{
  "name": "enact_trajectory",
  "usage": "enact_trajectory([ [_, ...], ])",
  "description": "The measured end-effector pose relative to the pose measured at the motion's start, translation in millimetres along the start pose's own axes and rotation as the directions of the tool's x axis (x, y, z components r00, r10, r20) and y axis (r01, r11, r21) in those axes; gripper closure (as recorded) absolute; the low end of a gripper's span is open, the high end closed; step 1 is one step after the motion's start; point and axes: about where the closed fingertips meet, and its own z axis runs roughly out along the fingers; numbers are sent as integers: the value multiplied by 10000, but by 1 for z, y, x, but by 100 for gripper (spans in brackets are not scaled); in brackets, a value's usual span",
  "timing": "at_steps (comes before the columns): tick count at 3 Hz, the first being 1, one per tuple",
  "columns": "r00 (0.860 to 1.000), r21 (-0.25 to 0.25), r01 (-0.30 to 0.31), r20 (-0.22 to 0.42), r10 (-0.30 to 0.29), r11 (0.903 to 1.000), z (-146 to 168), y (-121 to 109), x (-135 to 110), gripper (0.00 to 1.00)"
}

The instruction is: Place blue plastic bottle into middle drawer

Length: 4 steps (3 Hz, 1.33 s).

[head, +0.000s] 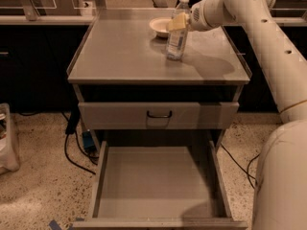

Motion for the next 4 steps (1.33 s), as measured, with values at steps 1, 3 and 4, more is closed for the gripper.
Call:
enact_trajectory([
  [1,10000,0,0,0,0,10000,0,0,0,66],
  [3,10000,-74,24,-14,-24,10000,0,3,0,100],
  [4,10000,-112,39,-20,-39,9999,0,4,0,100],
])
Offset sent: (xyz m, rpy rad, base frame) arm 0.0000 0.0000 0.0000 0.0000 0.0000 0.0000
